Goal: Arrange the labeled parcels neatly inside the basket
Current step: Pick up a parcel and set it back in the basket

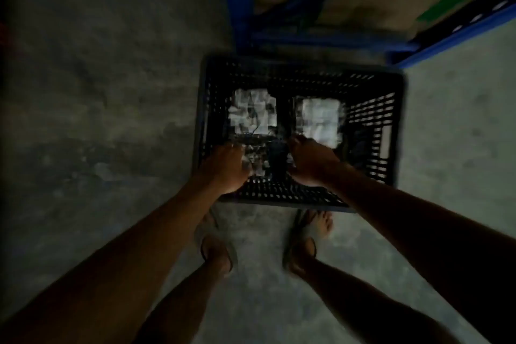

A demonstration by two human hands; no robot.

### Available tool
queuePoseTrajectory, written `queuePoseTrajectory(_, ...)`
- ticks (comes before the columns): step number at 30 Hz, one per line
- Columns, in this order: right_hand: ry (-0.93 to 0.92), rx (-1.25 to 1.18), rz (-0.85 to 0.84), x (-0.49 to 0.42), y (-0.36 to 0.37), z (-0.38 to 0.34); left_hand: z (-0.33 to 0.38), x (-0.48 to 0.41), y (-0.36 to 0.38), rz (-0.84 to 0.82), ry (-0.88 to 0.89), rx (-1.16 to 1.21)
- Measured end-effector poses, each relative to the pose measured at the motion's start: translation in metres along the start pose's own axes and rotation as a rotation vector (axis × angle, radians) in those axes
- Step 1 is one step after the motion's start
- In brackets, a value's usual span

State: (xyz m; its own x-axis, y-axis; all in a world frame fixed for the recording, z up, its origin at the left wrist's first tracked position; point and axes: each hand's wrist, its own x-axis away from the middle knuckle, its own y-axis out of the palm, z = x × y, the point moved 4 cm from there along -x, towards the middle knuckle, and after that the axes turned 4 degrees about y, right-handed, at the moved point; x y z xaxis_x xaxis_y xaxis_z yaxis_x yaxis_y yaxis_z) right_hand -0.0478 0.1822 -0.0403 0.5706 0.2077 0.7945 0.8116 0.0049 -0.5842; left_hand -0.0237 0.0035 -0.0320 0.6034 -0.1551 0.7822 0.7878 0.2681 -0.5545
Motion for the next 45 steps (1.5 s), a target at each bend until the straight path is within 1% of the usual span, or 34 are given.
queuePoseTrajectory(1,-0.018,0.043,0.01,-0.028,0.015,0.003,-0.009,-0.029,0.012,0.038,0.007,-0.038)
queuePoseTrajectory(4,-0.106,0.202,0.13,-0.113,0.06,0.014,-0.04,-0.112,0.037,0.155,-0.006,-0.185)
queuePoseTrajectory(6,-0.149,0.28,0.26,-0.152,0.078,0.014,-0.052,-0.15,0.046,0.206,0.006,-0.362)
queuePoseTrajectory(7,-0.165,0.302,0.332,-0.166,0.085,0.015,-0.057,-0.165,0.05,0.213,-0.001,-0.459)
queuePoseTrajectory(9,-0.207,0.359,0.459,-0.183,0.096,0.013,-0.062,-0.183,0.056,0.187,-0.053,-0.57)
queuePoseTrajectory(12,-0.228,0.458,0.568,-0.202,0.106,0.015,-0.066,-0.199,0.07,0.093,-0.084,-0.689)
queuePoseTrajectory(13,-0.228,0.459,0.578,-0.206,0.106,0.015,-0.067,-0.2,0.073,0.069,-0.083,-0.708)
queuePoseTrajectory(15,-0.249,0.446,0.58,-0.215,0.105,0.015,-0.069,-0.203,0.08,0.106,-0.071,-0.766)
queuePoseTrajectory(17,-0.261,0.502,0.572,-0.222,0.103,0.015,-0.067,-0.209,0.085,0.139,-0.069,-0.859)
queuePoseTrajectory(19,-0.289,0.553,0.572,-0.227,0.103,0.016,-0.065,-0.215,0.089,0.125,-0.087,-0.877)
queuePoseTrajectory(23,-0.321,0.63,0.574,-0.228,0.102,0.02,-0.066,-0.214,0.082,0.098,-0.085,-0.785)
queuePoseTrajectory(25,-0.341,0.645,0.556,-0.228,0.1,0.023,-0.068,-0.206,0.078,0.073,-0.033,-0.757)
queuePoseTrajectory(28,-0.384,0.656,0.483,-0.221,0.09,0.028,-0.068,-0.191,0.072,0.105,0.051,-0.711)
queuePoseTrajectory(31,-0.43,0.556,0.353,-0.206,0.076,0.034,-0.058,-0.176,0.075,0.101,0.055,-0.608)
queuePoseTrajectory(33,-0.47,0.432,0.301,-0.197,0.068,0.037,-0.054,-0.171,0.08,0.121,0.06,-0.499)
queuePoseTrajectory(35,-0.521,0.301,0.325,-0.186,0.058,0.036,-0.051,-0.163,0.073,0.273,0.115,-0.399)
queuePoseTrajectory(37,-0.566,0.172,0.399,-0.176,0.045,0.035,-0.051,-0.155,0.059,0.445,0.173,-0.262)
queuePoseTrajectory(40,-0.541,-0.051,0.46,-0.161,0.031,0.043,-0.052,-0.143,0.037,0.601,0.207,-0.043)
queuePoseTrajectory(42,-0.518,-0.273,0.476,-0.154,0.022,0.052,-0.054,-0.14,0.024,0.641,0.237,0.121)
queuePoseTrajectory(44,-0.541,-0.615,0.453,-0.149,0.012,0.056,-0.055,-0.133,0.015,0.659,0.288,0.395)
queuePoseTrajectory(45,-0.518,-0.812,0.43,-0.148,0.007,0.056,-0.055,-0.128,0.01,0.689,0.294,0.555)
